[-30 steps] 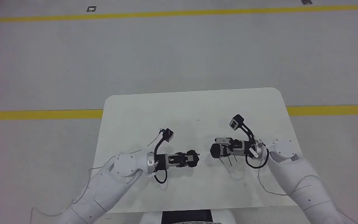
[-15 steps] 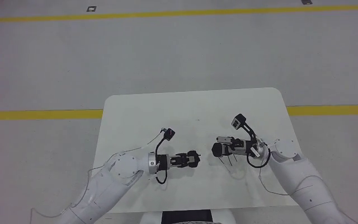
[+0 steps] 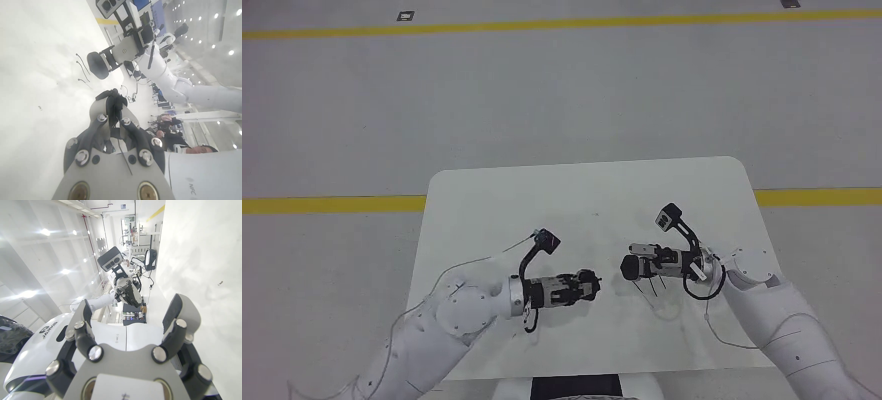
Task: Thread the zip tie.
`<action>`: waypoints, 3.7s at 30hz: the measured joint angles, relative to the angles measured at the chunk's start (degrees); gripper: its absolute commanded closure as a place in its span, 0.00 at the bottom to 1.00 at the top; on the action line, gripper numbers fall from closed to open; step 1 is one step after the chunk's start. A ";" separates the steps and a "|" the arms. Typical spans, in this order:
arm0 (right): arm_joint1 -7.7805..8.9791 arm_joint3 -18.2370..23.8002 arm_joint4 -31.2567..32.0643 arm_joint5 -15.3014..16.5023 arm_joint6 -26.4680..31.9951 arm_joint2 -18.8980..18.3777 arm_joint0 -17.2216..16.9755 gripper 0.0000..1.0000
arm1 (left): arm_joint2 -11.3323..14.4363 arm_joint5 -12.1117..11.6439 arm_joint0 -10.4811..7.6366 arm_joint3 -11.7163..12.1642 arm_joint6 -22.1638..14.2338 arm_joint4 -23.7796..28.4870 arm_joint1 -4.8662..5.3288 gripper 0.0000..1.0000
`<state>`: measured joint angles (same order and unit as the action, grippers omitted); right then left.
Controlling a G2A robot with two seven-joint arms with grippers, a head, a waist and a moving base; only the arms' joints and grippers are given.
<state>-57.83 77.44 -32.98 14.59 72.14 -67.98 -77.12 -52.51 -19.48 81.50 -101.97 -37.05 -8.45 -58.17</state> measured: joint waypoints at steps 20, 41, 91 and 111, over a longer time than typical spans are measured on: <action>0.17 5.67 6.97 4.95 2.39 0.97 0.34 0.00 | 0.93 0.00 -2.99 11.08 -12.79 33.57 -0.50 1.00; -1.36 6.20 4.59 4.89 3.62 2.99 1.12 0.76 | 1.55 0.40 -3.34 10.26 -11.01 34.25 -0.61 1.00; -4.93 3.99 8.09 4.89 7.24 1.18 1.67 0.93 | 3.76 0.30 -4.39 10.72 -12.16 35.57 -0.59 1.00; -5.54 3.47 9.16 4.89 7.50 0.78 1.77 1.00 | 4.54 0.15 -5.20 11.76 -11.82 35.99 -0.70 0.55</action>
<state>-63.37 80.91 -23.82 19.48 79.64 -67.20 -75.35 -47.97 -19.33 76.30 -90.21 -48.87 27.54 -58.87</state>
